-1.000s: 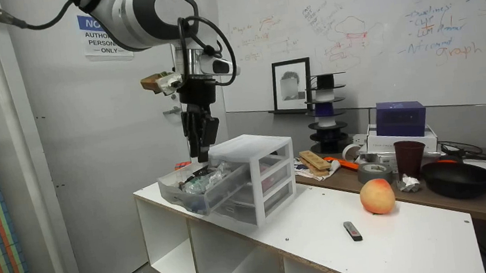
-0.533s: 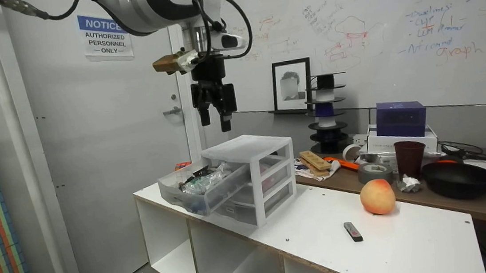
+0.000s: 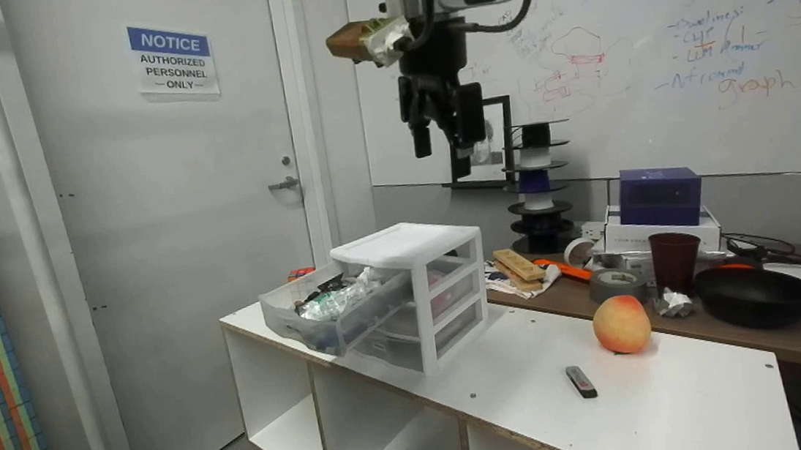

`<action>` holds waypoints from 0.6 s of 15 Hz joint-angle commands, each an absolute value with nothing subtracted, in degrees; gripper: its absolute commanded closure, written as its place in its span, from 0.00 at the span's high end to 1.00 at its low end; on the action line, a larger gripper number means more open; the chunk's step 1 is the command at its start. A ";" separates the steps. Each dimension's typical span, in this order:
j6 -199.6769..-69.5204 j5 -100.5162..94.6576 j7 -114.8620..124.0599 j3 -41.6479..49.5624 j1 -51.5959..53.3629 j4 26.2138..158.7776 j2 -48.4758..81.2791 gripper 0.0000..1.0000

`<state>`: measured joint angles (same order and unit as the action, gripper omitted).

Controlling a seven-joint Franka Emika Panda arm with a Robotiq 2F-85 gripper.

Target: Pick up the plastic and the white object and put them inside the drawer.

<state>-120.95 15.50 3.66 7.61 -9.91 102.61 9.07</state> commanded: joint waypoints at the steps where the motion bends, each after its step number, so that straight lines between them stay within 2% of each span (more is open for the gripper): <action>1: -120.47 23.88 6.45 8.70 -12.85 93.39 17.23 1.00; 9: -120.56 31.18 24.77 8.94 -16.83 82.07 31.00 1.00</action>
<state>-121.62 29.55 17.16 8.69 -16.23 87.86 26.37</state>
